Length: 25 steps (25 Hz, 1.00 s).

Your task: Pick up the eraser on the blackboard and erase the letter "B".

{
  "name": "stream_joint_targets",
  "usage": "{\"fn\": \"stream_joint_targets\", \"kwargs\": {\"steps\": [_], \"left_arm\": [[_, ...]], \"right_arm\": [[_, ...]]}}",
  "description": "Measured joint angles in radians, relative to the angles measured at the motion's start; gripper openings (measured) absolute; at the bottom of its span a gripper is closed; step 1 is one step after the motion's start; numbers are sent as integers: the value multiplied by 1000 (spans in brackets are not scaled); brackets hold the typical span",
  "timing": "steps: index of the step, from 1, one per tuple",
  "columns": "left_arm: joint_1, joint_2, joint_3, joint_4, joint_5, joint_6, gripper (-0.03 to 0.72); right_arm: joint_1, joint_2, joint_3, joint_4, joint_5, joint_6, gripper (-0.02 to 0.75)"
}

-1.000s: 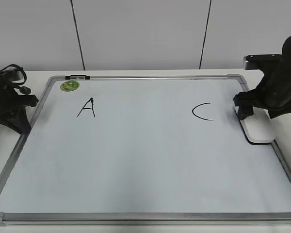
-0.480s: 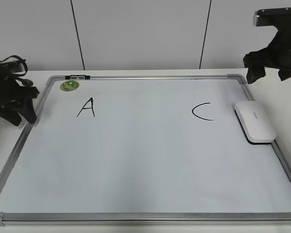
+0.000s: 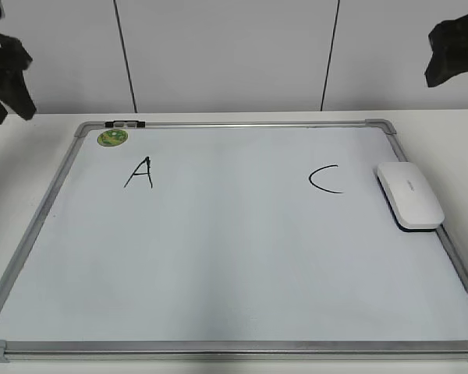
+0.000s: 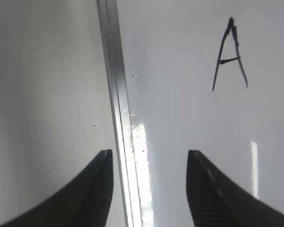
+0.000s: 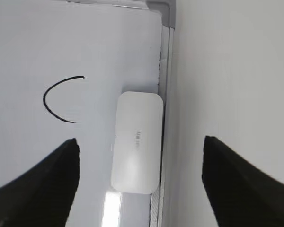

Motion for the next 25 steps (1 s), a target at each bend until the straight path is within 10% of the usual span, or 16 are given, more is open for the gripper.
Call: {"fn": "stream_joint_targets", "kwargs": {"steps": [25], "left_arm": [[-74,-1148,701,26,40,-37,372]], "right_arm": [[0,-794,420,82,188,-57,593]]}}
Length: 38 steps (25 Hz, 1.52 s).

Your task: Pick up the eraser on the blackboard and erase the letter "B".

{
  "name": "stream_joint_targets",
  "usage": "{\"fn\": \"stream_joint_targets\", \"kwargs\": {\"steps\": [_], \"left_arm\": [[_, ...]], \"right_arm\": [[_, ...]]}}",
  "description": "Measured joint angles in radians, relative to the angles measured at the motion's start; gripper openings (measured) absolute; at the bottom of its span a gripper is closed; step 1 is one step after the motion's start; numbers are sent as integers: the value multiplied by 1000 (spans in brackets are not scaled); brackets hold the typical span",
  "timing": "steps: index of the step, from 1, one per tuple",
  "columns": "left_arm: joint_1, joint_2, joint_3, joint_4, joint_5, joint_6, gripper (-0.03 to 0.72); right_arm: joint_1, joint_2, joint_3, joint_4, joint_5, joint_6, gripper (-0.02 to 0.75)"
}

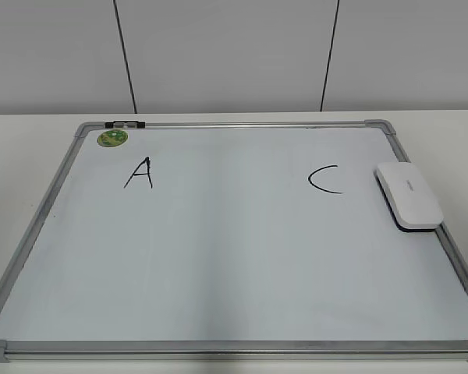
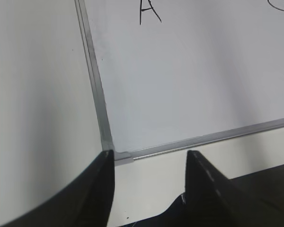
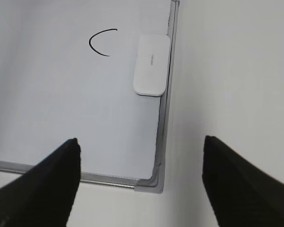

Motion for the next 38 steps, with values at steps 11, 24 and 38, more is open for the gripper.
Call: {"fn": "stream_joint_targets", "kwargs": {"steps": [11,24,38], "left_arm": [[-34,-350,296,29,4,-20,371],[-34,-520,531,118,-19,-50,370],[-34,-520,598,193,-155,-52,368]], "right_arm": [[0,-422,227,-56,73,-2,592],[0,-625,497,-181,118,53,592],[0,-625,558,-144,42,56,592]]}}
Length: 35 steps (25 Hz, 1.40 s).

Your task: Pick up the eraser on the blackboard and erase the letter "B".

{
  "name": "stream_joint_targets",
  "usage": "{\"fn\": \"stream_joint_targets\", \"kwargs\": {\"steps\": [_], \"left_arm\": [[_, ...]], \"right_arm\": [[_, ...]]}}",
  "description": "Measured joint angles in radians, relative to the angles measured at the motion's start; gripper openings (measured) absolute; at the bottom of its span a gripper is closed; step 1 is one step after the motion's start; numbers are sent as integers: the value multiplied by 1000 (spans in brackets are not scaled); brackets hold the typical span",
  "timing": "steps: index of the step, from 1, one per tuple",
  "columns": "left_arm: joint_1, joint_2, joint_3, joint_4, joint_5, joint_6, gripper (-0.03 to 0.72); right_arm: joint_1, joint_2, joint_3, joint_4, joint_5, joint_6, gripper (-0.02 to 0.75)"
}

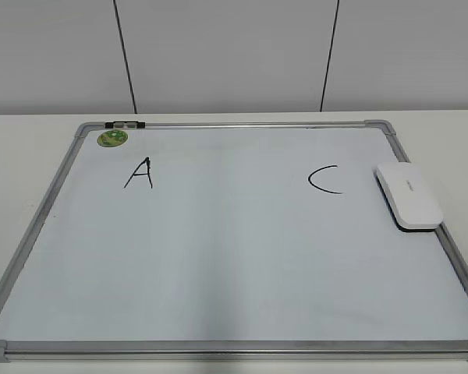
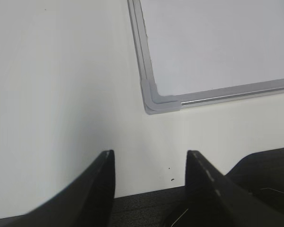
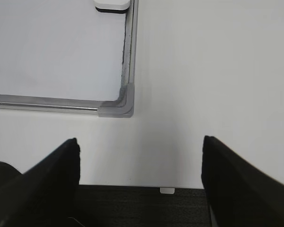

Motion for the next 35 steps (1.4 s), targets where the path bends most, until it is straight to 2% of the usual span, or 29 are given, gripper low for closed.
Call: {"fn": "stream_joint_targets", "kwargs": {"steps": [18,27,35], "left_arm": [[0,-10,0,2,-2,-2,364],[59,-177,0,2,-2,-2,342],[58,-328,0,2,0,-2,328]], "right_arm": [[0,-1,0,0,-2,1,592],[-43,-82,0,0,-2,1,592],[-43,-222,0,0,-2,2,592]]}}
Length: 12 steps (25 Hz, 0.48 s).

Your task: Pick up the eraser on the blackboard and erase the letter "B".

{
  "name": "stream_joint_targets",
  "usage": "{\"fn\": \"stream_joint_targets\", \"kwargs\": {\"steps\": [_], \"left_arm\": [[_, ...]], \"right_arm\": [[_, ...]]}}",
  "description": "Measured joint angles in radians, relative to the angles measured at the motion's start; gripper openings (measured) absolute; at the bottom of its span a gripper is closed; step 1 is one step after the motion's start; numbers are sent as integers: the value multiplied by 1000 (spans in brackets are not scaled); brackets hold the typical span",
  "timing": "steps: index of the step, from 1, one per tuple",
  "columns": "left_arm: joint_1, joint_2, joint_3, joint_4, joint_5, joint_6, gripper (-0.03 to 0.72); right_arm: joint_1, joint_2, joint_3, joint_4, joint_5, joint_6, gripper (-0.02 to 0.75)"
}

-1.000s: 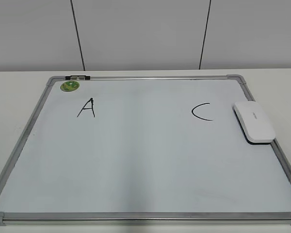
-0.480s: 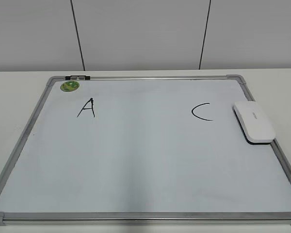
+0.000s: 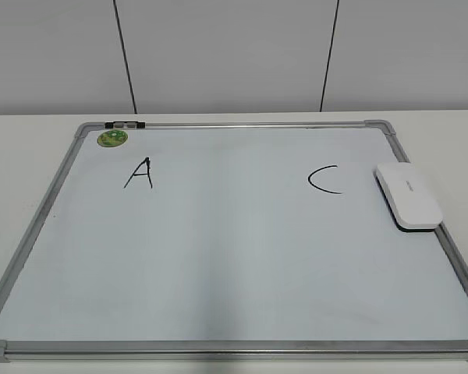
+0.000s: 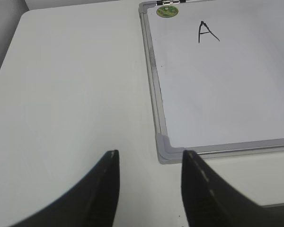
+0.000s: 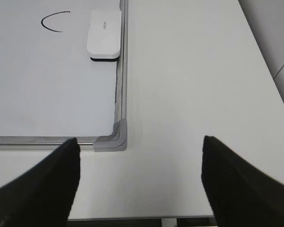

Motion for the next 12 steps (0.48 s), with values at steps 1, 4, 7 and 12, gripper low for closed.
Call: {"fn": "stream_joint_targets", "kwargs": {"steps": [1,4,7,12], "left_arm": [[0,-13,0,0,0,0,328],[0,-21,0,0,2,0,321],[0,-21,0,0,2,0,307],[0,-21,0,0,2,0,293]], "right_arm": [[0,-4,0,0,0,0,592],[-1,-8,0,0,0,0,592],[-1,-8,0,-2,2,0,592],[-1,-8,0,-2,2,0,592]]}}
